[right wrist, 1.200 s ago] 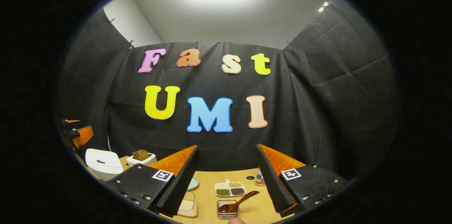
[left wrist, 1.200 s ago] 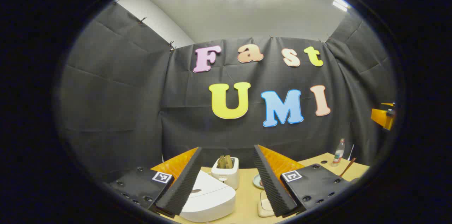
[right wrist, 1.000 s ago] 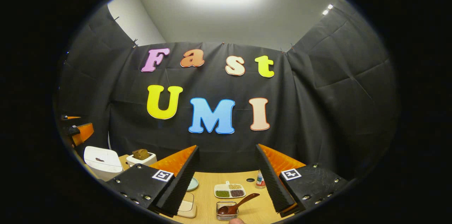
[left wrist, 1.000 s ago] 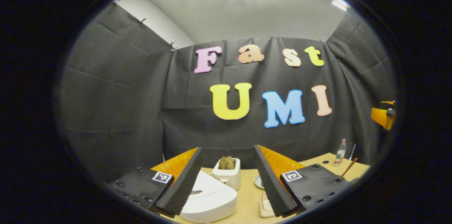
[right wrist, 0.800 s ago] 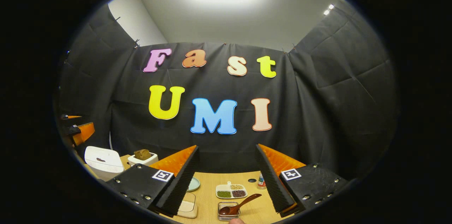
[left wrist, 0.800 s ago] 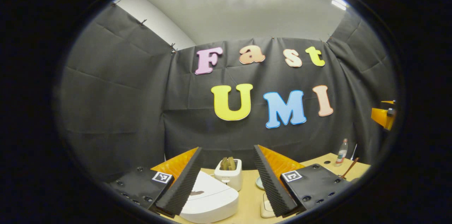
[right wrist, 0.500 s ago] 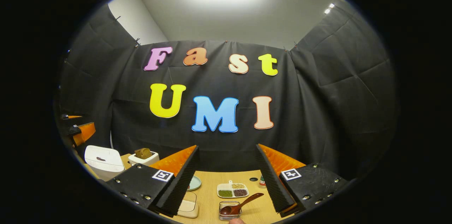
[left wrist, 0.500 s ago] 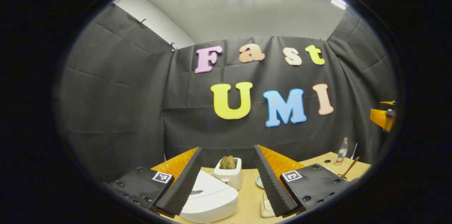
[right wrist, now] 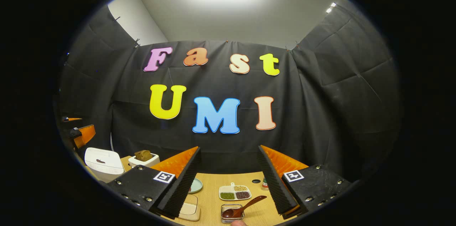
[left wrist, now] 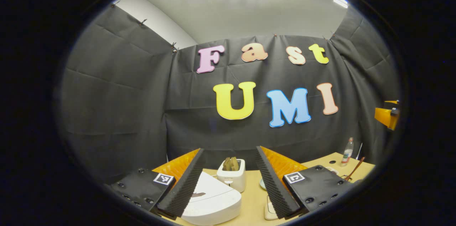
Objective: Close the left gripper, press the button to open the rice cooker; take a wooden spoon from the chopstick holder with the right hand, scoop a spoonful of rice and pour it into the rice cooker, then put the wooden spoon back into the chopstick holder.
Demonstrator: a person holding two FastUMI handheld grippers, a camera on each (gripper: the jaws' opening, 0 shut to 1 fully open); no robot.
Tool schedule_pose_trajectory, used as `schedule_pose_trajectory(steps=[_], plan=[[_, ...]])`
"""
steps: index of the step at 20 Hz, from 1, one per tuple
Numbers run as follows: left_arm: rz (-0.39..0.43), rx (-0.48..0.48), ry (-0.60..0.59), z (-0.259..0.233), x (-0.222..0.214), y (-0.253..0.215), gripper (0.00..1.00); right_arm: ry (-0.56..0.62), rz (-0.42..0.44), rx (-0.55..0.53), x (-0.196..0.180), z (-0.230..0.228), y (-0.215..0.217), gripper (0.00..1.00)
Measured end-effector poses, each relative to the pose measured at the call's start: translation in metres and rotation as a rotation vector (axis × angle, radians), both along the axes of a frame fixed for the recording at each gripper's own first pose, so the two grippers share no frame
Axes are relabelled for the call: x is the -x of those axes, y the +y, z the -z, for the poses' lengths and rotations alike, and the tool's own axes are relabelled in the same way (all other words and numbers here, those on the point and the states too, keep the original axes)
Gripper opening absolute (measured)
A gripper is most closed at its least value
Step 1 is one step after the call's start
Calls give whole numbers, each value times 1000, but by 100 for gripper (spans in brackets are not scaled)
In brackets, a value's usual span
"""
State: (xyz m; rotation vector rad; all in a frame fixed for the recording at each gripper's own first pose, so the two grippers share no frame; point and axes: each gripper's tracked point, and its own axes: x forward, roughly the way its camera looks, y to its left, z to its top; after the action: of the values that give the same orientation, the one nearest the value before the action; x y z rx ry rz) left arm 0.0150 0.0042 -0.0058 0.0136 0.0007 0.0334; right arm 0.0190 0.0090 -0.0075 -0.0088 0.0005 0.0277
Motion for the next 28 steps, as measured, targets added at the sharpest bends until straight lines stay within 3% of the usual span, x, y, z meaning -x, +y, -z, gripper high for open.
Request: schedule_pose_trajectory(steps=[1,5,8,10,13,22,28], plan=[[-1,4,-3,1,0,0,97,-3,3,-1,0,0,-1,95],[-10,-4,-16,-3,-1,5,77,-3,2,-1,-3,0,0,95],[18,4,-1,2,-3,-3,50,-6,4,2,-4,1,-1,95],[16,2,7,2,-4,1,42,-1,4,1,-5,4,0,95],[-32,-1,3,4,-6,13,10,1,7,1,-7,5,0,95],[-80,-3,54,29,-23,40,8,-13,14,13,-8,-1,-1,95],[-113,23,158,81,-37,74,8,-10,30,38,0,-2,-1,95]])
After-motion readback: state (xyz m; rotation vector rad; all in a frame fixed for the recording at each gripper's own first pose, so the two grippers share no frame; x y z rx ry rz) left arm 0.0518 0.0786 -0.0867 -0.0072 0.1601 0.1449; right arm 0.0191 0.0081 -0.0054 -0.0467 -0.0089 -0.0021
